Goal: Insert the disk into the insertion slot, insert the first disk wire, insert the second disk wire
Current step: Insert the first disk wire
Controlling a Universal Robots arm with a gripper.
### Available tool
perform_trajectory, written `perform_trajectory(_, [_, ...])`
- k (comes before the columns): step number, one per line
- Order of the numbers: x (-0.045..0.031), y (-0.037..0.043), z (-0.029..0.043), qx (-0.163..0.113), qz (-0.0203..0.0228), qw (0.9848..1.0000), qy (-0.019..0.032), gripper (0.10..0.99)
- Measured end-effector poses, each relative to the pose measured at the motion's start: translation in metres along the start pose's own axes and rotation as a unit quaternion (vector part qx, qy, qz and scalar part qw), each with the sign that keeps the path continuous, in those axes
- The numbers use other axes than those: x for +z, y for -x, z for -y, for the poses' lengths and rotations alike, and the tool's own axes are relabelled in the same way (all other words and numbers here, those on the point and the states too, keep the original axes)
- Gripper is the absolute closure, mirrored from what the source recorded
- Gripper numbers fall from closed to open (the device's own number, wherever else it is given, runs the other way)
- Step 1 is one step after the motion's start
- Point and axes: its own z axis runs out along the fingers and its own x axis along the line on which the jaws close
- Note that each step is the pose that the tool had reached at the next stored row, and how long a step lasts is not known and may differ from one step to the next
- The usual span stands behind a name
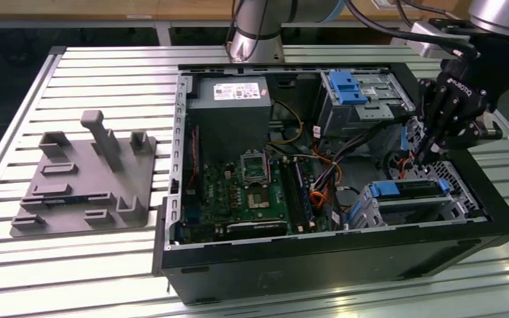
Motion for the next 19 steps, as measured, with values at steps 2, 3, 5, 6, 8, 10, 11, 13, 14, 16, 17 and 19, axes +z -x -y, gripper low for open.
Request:
perform_trajectory(2, [0.0004, -0.0033, -0.0001, 0.0, 0.0054, 1.0, 0.0002, 0.922])
perform_trajectory(3, [0.0008, -0.0053, -0.0002, 0.0, 0.0075, 1.0, 0.0003, 0.922])
perform_trajectory(5, [0.0014, -0.0096, -0.0004, 0.0, 0.0106, 0.9999, 0.0004, 0.922])
perform_trajectory(6, [0.0018, -0.0117, -0.0005, 0.0, 0.0119, 0.9999, 0.0005, 0.922])
perform_trajectory(8, [0.0025, -0.0161, -0.0009, -0.001, 0.0144, 0.9999, 0.0006, 0.922])
perform_trajectory(10, [0.0031, -0.0195, -0.0019, -0.001, 0.0186, 0.9998, 0.0008, 0.922])
perform_trajectory(11, [0.0033, -0.0208, -0.0023, -0.001, 0.0211, 0.9998, 0.0008, 0.922])
perform_trajectory(13, [0.0036, -0.0222, -0.0025, -0.003, 0.0267, 0.9996, 0.0006, 0.922])
perform_trajectory(14, [0.0036, -0.0224, -0.0025, -0.006, 0.0276, 0.9996, 0.0003, 0.922])
perform_trajectory(16, [0.0037, -0.0229, -0.0025, -0.011, 0.0277, 0.9996, -0.0008, 0.922])
perform_trajectory(17, [0.0037, -0.0229, -0.0025, -0.015, 0.0276, 0.9995, -0.0014, 0.922])
perform_trajectory(19, [0.0038, -0.0232, -0.0025, -0.025, 0.0273, 0.9993, -0.0028, 0.922])
